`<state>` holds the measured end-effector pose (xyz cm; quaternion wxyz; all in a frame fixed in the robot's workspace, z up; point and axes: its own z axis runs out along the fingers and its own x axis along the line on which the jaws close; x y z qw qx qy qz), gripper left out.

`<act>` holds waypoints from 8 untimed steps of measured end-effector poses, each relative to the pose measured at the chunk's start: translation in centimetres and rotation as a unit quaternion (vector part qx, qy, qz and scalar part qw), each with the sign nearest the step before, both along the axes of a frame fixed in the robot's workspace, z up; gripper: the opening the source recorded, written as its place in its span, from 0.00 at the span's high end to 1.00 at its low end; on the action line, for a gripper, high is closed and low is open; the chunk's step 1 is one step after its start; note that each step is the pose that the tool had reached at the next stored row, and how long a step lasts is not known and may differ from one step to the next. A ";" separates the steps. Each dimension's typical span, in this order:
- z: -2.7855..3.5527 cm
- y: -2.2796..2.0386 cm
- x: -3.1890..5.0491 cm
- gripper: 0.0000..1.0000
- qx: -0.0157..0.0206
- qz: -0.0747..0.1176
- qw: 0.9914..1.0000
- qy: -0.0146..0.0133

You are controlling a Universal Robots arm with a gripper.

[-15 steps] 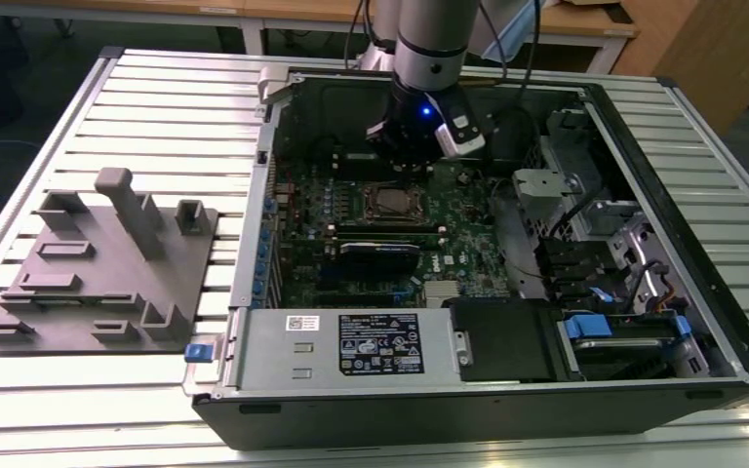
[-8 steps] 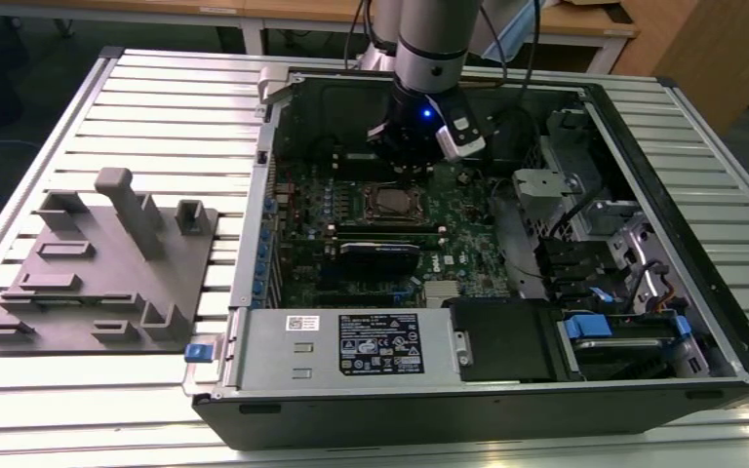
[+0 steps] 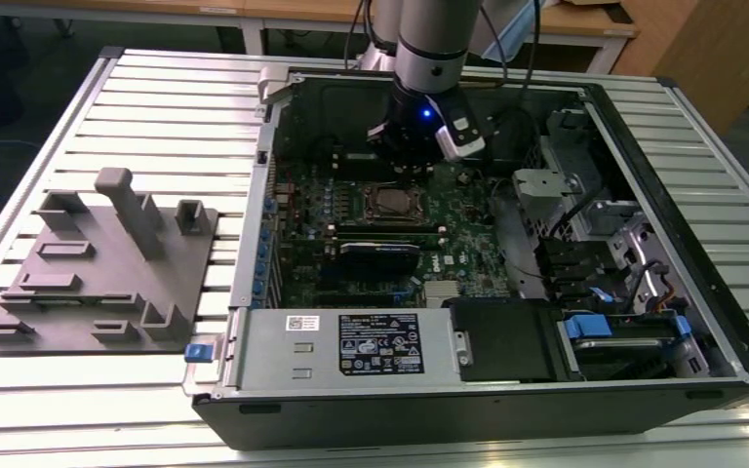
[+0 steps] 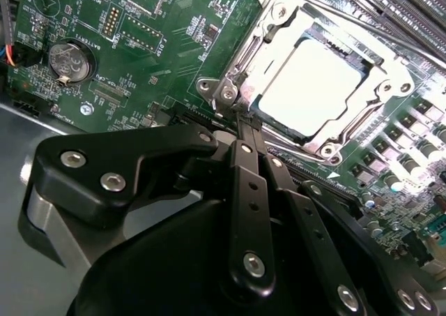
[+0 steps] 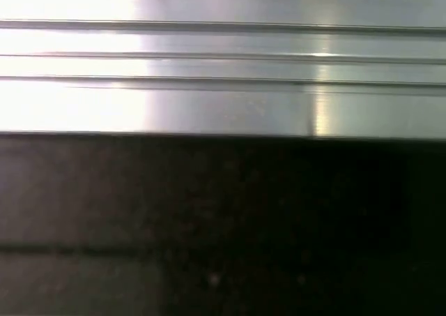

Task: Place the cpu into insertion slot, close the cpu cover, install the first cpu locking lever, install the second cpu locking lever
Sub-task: 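Install the first cpu locking lever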

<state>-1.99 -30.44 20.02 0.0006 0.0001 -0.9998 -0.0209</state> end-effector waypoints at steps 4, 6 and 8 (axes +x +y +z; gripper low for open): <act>0.15 0.01 0.00 0.90 0.000 -0.008 1.000 0.000; 0.16 0.02 0.00 0.90 0.000 -0.012 1.000 0.000; 0.16 0.02 0.00 0.90 0.000 -0.014 1.000 0.000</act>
